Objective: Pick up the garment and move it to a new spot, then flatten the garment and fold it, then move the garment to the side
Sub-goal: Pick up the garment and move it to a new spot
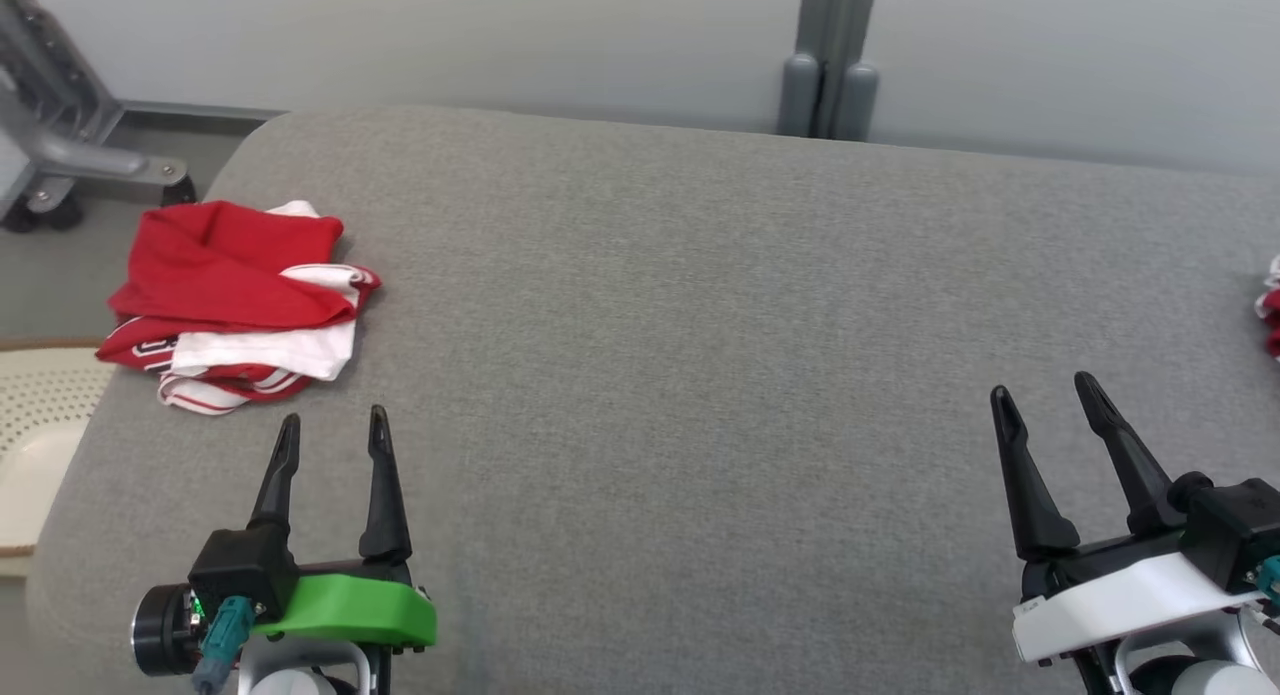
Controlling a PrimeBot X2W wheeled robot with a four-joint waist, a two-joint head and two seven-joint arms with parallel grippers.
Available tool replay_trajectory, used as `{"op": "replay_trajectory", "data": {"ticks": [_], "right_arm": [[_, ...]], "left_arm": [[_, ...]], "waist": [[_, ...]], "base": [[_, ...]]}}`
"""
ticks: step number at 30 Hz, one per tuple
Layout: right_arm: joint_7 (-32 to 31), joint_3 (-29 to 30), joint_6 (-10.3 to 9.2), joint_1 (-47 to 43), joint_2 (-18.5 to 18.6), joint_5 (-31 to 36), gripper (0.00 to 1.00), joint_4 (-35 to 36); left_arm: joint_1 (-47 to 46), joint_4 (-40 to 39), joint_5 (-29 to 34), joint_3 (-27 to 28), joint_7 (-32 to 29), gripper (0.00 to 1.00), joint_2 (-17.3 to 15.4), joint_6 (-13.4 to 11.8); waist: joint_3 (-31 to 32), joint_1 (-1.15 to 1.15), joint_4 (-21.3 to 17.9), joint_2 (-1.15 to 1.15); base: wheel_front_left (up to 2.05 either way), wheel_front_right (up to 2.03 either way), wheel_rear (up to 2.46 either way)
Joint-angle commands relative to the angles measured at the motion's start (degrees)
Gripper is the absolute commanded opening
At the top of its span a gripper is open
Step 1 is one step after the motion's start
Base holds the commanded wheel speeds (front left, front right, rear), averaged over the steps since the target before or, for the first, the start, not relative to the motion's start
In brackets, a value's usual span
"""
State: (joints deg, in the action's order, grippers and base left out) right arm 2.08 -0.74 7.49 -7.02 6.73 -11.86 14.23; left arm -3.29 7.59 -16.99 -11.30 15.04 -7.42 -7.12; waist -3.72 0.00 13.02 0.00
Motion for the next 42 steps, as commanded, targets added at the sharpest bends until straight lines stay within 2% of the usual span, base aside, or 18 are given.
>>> {"op": "replay_trajectory", "data": {"ticks": [1,6,12,17,23,27,32,38,42], "right_arm": [[-0.4,-0.4,0.0,0.9,0.5,0.3,1.0,0.6],[-1.2,-1.8,0.0,1.8,1.4,0.1,1.0,1.1],[-2.0,-2.1,0.0,3.1,2.3,0.1,1.0,1.7],[-3.3,-2.6,0.0,4.9,3.7,0.6,1.0,3.0],[-6.2,-2.1,0.0,8.1,6.0,1.4,1.0,6.7],[-7.7,-1.7,0.0,10.1,7.3,1.8,1.0,9.0],[-8.2,-1.4,0.0,12.0,8.2,1.8,1.0,10.2],[-6.9,-2.2,0.0,13.9,7.8,1.4,1.0,9.4],[-6.0,-2.9,0.0,14.9,7.5,1.4,1.0,8.1]], "left_arm": [[-0.7,-0.4,0.5,0.6,0.2,1.0,0.3,0.0],[-0.6,-1.0,1.1,2.0,0.2,1.0,0.8,0.4],[-1.3,-1.3,2.0,3.7,0.1,1.0,1.8,0.8],[-3.0,-1.9,2.3,4.9,0.1,1.0,2.7,1.2],[-10.4,-1.0,1.4,4.8,0.1,1.0,4.0,2.3],[-18.5,4.9,0.3,4.3,0.1,1.0,4.2,3.7],[-29.7,17.9,-1.6,4.0,-0.8,1.0,3.8,6.2],[-39.9,36.6,-3.2,4.6,-3.0,1.0,2.2,8.8],[-44.4,46.7,-4.2,5.4,-3.8,1.0,1.2,9.0]], "waist": [[-1.4,0.0,6.6,0.0],[-2.2,0.0,10.3,0.0],[-4.0,0.0,12.5,0.0],[-8.0,0.0,11.9,0.0],[-17.0,0.0,9.5,0.0],[-22.9,0.0,7.5,0.0],[-27.8,0.0,5.3,0.0],[-30.2,0.0,3.3,0.0],[-30.5,0.0,2.4,0.0]], "base": [[0.0,0.0,0.0],[0.0,0.0,0.0],[0.0,0.0,0.0],[0.0,0.0,0.0],[0.0,0.0,0.0],[0.0,0.0,0.0],[0.0,0.0,0.0],[0.0,0.0,0.0],[0.0,0.0,0.0]]}}
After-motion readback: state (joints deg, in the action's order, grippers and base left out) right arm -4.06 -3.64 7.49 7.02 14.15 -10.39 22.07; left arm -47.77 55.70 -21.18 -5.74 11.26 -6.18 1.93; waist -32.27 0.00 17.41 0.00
